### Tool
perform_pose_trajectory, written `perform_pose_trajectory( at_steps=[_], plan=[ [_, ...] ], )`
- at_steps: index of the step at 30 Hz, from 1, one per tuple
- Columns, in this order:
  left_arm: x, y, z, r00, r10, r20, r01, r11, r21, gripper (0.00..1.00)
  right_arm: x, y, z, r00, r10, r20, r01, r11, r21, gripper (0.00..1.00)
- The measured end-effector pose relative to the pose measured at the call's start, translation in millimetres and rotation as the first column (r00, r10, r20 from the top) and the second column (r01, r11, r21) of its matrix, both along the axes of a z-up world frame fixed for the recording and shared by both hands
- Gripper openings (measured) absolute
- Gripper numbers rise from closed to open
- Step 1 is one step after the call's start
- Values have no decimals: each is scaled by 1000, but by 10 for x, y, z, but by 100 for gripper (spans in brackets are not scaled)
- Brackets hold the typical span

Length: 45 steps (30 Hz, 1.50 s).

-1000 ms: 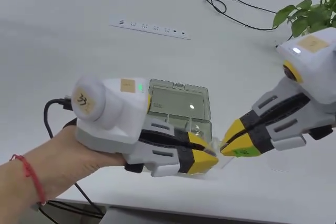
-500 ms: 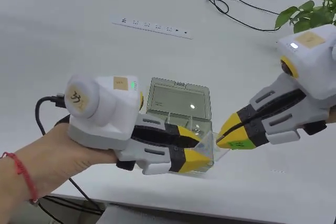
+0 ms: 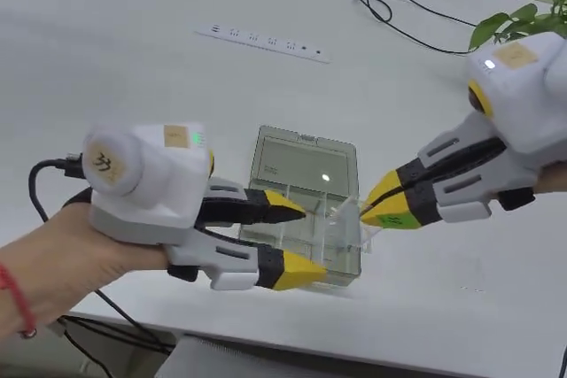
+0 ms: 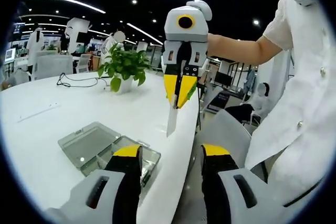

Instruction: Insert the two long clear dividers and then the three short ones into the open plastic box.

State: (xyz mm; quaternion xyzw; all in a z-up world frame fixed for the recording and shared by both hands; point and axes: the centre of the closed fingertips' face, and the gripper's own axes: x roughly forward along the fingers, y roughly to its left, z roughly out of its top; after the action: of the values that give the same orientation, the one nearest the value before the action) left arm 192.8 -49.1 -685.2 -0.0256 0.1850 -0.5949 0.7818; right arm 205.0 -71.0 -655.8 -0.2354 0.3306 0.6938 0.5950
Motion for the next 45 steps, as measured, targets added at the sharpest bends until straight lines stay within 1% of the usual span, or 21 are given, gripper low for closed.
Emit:
perform_pose_trajectory(
  at_steps=[9, 16, 17, 19, 23, 28, 30, 34, 38, 40, 45],
  plan=[
    [47, 167, -74, 999, 35, 16, -35, 999, 26, 58, 173, 50, -80, 999, -35, 29, 35, 999, -8, 3],
    [62, 249, -136, 999, 49, 21, -49, 998, 45, 66, 305, 77, -160, 997, -53, 51, 54, 998, -17, 3],
    [62, 264, -146, 999, 51, 16, -52, 998, 47, 67, 323, 83, -172, 997, -56, 54, 57, 998, -19, 3],
    [61, 288, -159, 998, 53, 21, -54, 997, 49, 70, 362, 98, -206, 996, -60, 59, 61, 998, -19, 3],
    [73, 334, -198, 998, 61, 19, -62, 996, 59, 76, 415, 134, -279, 996, -64, 63, 66, 998, -21, 3],
    [97, 391, -237, 997, 75, 11, -76, 995, 67, 79, 535, 171, -445, 994, -79, 69, 81, 996, -25, 2],
    [107, 401, -241, 997, 80, 14, -80, 995, 66, 82, 558, 178, -490, 994, -83, 67, 85, 996, -26, 2],
    [122, 426, -266, 996, 88, 14, -89, 993, 72, 86, 652, 161, -647, 994, -83, 69, 85, 996, -33, 2],
    [126, 436, -282, 996, 92, 3, -92, 993, 72, 88, 660, 169, -734, 994, -89, 65, 92, 995, -33, 2],
    [130, 437, -289, 996, 92, 6, -93, 993, 73, 90, 681, 158, -791, 994, -92, 66, 94, 995, -35, 2],
    [136, 436, -312, 995, 97, -3, -96, 993, 73, 92, 724, 121, -909, 993, -100, 64, 103, 994, -43, 2]
  ],
)
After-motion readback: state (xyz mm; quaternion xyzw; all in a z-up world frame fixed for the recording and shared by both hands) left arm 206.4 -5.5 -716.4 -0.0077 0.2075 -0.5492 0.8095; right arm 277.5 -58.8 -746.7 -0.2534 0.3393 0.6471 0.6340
